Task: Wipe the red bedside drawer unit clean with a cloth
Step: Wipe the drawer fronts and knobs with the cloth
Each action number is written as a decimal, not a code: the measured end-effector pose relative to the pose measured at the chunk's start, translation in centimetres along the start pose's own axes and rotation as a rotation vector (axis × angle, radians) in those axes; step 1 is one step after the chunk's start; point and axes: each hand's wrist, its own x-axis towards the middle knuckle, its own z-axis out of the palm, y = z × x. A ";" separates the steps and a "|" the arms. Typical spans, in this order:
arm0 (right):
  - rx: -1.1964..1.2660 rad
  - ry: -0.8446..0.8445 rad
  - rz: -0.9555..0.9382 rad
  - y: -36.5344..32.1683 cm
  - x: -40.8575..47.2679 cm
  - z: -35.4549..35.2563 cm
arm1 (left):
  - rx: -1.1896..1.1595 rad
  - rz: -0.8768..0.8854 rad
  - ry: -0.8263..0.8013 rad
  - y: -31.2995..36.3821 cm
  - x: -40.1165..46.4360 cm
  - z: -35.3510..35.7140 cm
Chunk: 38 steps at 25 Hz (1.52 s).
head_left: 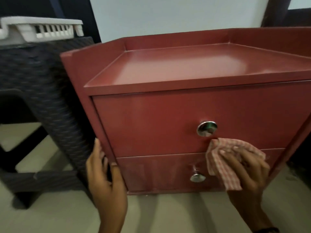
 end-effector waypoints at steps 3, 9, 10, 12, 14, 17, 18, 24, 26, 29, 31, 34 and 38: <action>0.059 -0.061 -0.050 -3.5 -1.6 2.1 | -0.045 -0.111 0.019 0.7 -0.5 -0.4; 0.006 -0.320 -0.546 -7.4 -0.9 5.1 | -0.021 -0.165 -0.016 1.1 -0.6 -1.5; 0.011 -0.319 -0.615 -8.1 0.2 5.4 | -0.015 -0.171 -0.021 1.1 -0.6 -1.6; 0.024 -0.263 -0.715 -10.1 3.1 5.9 | 0.002 -0.188 -0.031 0.8 -0.7 -1.8; 0.025 -0.113 -0.688 -13.0 6.7 6.6 | -0.002 -0.187 -0.053 0.5 -0.7 -2.1; 0.101 0.041 -0.485 -16.5 9.9 7.7 | -0.028 -0.181 -0.062 0.4 -0.7 -2.3; 0.120 0.050 -0.464 -17.0 9.6 8.0 | -0.041 -0.183 -0.067 0.3 -0.7 -2.4; 0.014 -0.339 -0.820 -12.6 -2.0 9.6 | -0.038 -0.228 -0.179 -1.4 -0.5 -3.6; -0.008 -0.478 -0.963 -10.9 -4.6 9.6 | -0.006 -0.242 -0.227 -1.9 -0.7 -4.0; 0.000 -0.529 -1.065 -10.3 -4.4 9.6 | -0.010 -0.291 -0.235 -2.2 -0.9 -4.2; 0.044 -0.440 -0.992 -11.1 -2.5 9.5 | -0.028 -0.318 -0.230 -2.5 -1.0 -4.2; 0.064 -0.216 -0.806 -13.6 0.5 9.6 | -0.092 -0.346 -0.221 -3.1 -1.3 -4.3; 0.040 -0.185 -0.727 -15.7 0.4 10.4 | -0.207 -0.428 -0.207 -3.1 -1.2 -4.2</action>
